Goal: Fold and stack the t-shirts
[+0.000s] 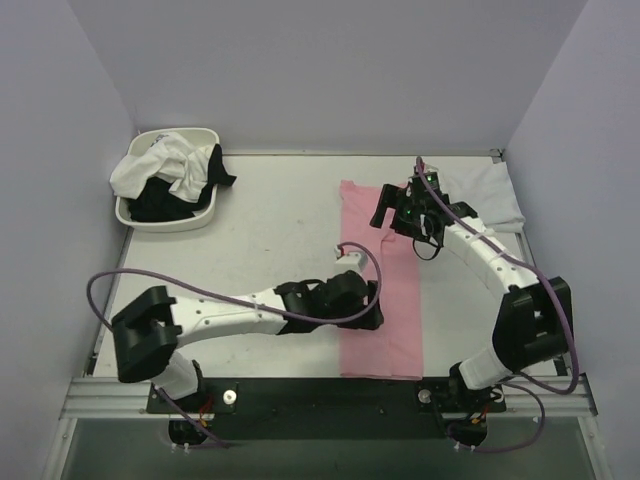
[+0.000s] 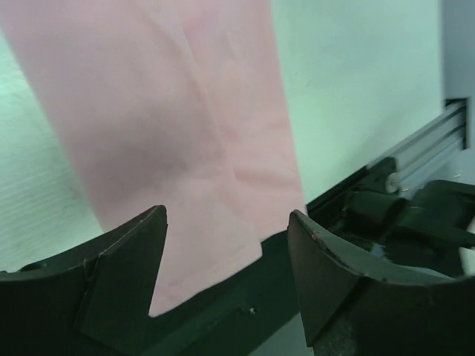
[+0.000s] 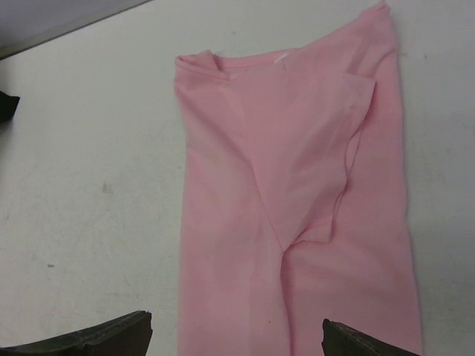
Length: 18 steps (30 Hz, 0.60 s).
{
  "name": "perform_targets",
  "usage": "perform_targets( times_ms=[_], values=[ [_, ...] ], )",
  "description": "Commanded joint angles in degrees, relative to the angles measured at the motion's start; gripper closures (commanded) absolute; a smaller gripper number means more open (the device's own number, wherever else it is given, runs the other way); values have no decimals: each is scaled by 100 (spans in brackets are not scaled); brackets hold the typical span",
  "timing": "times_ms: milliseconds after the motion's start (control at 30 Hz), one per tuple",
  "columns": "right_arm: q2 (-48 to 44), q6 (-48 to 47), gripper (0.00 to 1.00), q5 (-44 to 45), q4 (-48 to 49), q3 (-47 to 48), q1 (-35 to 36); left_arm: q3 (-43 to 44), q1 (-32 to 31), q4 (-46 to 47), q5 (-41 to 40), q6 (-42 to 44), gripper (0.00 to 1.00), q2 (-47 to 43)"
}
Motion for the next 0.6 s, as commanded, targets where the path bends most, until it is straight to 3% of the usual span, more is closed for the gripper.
perform_targets(
  times_ms=[0,200,433,567],
  values=[
    [524,363,0,-698,590,1,17,-17,508,-917,-585,377,24,-1398],
    [938,688,0,-1279,1180,-351,79,-940,1756,-1207,-217,474,24,-2901],
    [991,908,0,-1543,1620,-860,140,-1355,2645,-1392,188,659,24,-3439],
    [860,961,0,-1421,1717,-1194,140,-1434,2840,-1313,399,685,24,-3422]
  ],
)
